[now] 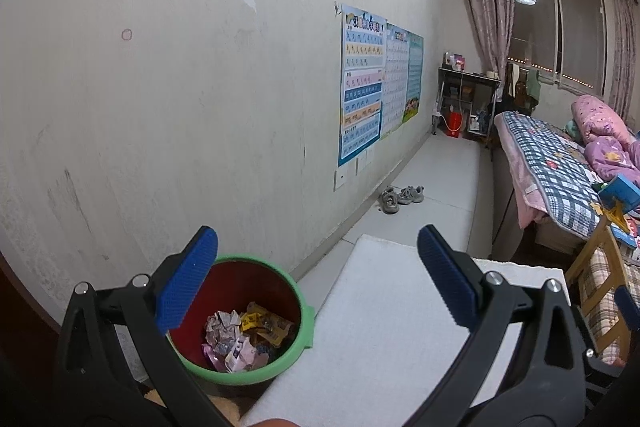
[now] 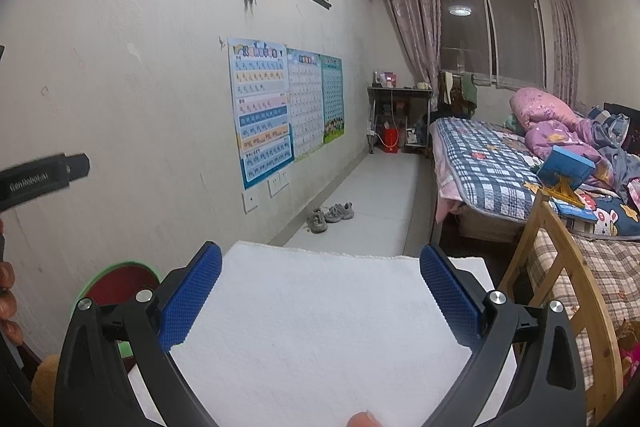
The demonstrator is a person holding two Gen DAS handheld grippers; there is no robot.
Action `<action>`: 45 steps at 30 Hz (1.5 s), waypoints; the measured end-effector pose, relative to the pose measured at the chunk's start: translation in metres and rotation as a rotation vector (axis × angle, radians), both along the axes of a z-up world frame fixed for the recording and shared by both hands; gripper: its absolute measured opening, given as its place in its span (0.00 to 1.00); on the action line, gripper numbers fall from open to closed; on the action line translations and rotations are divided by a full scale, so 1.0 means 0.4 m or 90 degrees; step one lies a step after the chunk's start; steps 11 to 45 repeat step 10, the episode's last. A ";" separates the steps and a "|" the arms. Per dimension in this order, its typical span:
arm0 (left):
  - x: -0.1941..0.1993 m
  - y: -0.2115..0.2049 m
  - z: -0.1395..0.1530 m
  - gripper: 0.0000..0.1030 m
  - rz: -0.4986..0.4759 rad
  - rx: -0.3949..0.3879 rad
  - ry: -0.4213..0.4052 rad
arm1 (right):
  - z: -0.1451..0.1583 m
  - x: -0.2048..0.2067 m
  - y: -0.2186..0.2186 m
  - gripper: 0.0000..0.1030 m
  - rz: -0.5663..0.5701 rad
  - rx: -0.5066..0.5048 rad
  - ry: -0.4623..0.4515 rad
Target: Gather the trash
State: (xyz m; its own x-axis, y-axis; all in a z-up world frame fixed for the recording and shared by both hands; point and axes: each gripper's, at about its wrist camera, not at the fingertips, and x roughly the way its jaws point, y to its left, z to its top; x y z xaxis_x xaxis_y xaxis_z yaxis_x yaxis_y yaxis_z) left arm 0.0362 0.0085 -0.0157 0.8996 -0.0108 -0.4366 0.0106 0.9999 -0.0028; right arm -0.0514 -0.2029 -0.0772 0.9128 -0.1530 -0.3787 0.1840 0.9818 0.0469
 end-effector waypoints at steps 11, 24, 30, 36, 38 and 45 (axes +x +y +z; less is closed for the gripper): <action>0.010 0.007 -0.007 0.95 0.010 0.007 0.012 | -0.256 0.037 -0.144 0.93 -0.097 -0.011 0.182; 0.010 0.007 -0.007 0.95 0.010 0.007 0.012 | -0.256 0.037 -0.144 0.93 -0.097 -0.011 0.182; 0.010 0.007 -0.007 0.95 0.010 0.007 0.012 | -0.256 0.037 -0.144 0.93 -0.097 -0.011 0.182; 0.010 0.007 -0.007 0.95 0.010 0.007 0.012 | -0.256 0.037 -0.144 0.93 -0.097 -0.011 0.182; 0.010 0.007 -0.007 0.95 0.010 0.007 0.012 | -0.256 0.037 -0.144 0.93 -0.097 -0.011 0.182; 0.010 0.007 -0.007 0.95 0.010 0.007 0.012 | -0.256 0.037 -0.144 0.93 -0.097 -0.011 0.182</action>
